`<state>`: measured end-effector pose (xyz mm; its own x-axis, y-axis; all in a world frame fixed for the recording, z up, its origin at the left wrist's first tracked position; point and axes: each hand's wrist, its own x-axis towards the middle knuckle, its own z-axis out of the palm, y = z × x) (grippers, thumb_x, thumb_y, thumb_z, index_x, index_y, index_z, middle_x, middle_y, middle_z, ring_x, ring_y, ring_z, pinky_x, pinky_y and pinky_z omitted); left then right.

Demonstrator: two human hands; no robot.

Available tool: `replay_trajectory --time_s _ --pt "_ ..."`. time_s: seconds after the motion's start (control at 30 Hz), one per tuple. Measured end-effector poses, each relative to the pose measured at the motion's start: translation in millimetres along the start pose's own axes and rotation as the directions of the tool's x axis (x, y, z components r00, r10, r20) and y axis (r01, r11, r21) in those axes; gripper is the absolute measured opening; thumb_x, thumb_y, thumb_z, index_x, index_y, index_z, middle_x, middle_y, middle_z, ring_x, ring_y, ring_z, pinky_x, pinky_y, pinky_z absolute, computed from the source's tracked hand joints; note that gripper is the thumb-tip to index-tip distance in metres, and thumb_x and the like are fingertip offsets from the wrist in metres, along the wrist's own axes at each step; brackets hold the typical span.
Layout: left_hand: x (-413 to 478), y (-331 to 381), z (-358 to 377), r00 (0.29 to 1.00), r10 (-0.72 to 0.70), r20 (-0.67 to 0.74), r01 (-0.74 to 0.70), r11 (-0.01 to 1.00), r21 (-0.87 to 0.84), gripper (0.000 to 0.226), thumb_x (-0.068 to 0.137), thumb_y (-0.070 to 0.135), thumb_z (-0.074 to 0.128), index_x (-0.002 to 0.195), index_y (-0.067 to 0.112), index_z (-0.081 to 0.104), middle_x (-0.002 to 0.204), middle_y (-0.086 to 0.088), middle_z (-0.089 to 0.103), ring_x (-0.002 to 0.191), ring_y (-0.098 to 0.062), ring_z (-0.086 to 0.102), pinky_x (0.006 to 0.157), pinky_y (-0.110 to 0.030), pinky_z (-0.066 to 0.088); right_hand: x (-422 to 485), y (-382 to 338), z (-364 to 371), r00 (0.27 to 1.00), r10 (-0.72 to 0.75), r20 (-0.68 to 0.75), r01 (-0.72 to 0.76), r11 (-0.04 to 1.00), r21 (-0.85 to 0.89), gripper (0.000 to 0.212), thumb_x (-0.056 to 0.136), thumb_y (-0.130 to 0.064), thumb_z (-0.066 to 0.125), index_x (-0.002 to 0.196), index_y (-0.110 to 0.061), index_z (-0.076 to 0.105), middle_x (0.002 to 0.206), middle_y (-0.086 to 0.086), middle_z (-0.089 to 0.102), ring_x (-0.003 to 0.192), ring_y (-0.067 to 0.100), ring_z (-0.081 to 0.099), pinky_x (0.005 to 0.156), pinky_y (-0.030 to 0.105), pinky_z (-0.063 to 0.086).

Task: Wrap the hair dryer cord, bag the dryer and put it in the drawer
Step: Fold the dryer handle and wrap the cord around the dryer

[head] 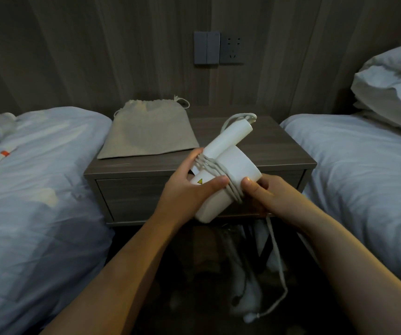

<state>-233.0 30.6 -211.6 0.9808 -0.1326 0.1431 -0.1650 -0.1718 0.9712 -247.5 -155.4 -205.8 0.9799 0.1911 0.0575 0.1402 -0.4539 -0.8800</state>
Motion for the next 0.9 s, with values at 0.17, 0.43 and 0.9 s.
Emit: replay_trajectory --time_s 0.17,0.43,0.9 --pt "2.3 -3.3 -3.8 0.997 0.006 -0.082 0.001 0.997 0.082 0.062 0.069 0.044 0.075 0.12 0.052 0.04 0.106 0.026 0.054 0.101 -0.003 0.055 0.082 -0.027 0.049 -1.6 4.2 -11.4 0.992 0.1 0.078 -0.099 0.995 -0.013 0.039 0.093 -0.03 0.052 0.071 0.002 0.058 0.057 0.016 0.042 0.042 0.017 0.035 0.043 0.026 0.031" --pt "7.2 -3.1 -4.9 0.986 -0.057 -0.156 0.066 0.997 0.051 0.055 0.072 0.039 0.073 0.118 0.046 0.043 0.101 0.022 0.052 0.098 -0.005 0.053 0.088 -0.033 0.046 -5.2 -15.7 0.8 0.999 0.033 0.02 -0.02 0.88 -0.475 0.029 0.092 -0.023 0.052 0.068 -0.028 0.067 0.054 -0.004 0.056 0.045 0.005 0.046 0.047 0.017 0.036" --pt "1.4 -2.7 -6.1 0.984 0.151 -0.093 -0.09 0.878 0.469 0.105 0.058 0.057 0.075 0.143 0.045 0.016 0.141 0.004 0.044 0.124 -0.017 0.044 0.105 -0.042 0.039 -11.6 -20.8 1.2 0.987 0.096 0.131 -0.007 0.831 -0.556 0.026 0.089 -0.029 0.058 0.064 -0.027 0.059 0.061 -0.007 0.055 0.056 0.002 0.051 0.054 0.017 0.039"
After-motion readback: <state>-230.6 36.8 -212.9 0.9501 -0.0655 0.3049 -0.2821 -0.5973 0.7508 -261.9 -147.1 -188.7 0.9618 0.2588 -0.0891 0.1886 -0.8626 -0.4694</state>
